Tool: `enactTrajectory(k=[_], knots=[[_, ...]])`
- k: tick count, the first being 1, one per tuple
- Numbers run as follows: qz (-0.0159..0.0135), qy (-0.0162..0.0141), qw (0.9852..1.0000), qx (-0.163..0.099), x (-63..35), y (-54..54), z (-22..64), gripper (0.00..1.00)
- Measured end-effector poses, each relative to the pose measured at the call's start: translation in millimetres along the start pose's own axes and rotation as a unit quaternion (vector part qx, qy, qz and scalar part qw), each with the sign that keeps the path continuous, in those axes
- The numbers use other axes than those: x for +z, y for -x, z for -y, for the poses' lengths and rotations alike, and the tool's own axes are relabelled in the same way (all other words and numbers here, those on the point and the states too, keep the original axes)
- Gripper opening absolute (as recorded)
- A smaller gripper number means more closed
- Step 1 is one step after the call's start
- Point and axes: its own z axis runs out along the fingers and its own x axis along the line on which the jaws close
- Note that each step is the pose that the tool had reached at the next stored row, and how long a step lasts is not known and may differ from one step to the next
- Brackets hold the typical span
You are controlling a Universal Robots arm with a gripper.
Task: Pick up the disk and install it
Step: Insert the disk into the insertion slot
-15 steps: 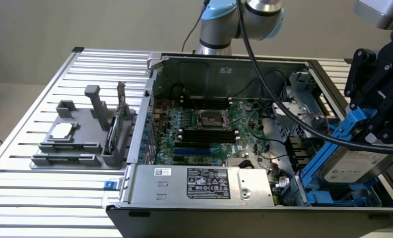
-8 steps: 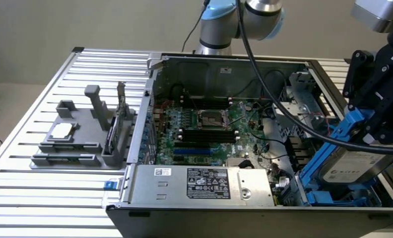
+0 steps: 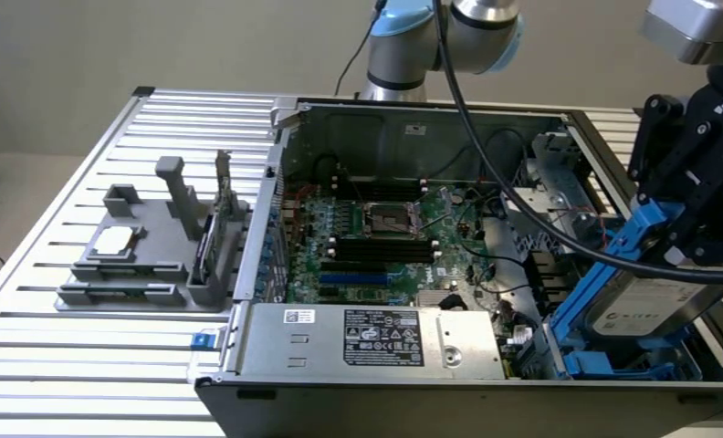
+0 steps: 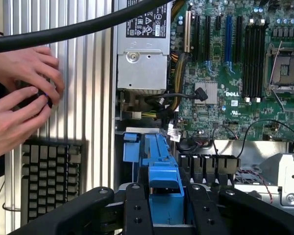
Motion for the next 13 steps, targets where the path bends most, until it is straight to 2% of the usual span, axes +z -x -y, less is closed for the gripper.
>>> enactTrajectory(k=[13], knots=[[0.0000,-0.0014,1.0000,0.000,6.0,0.4,0.3,0.33]])
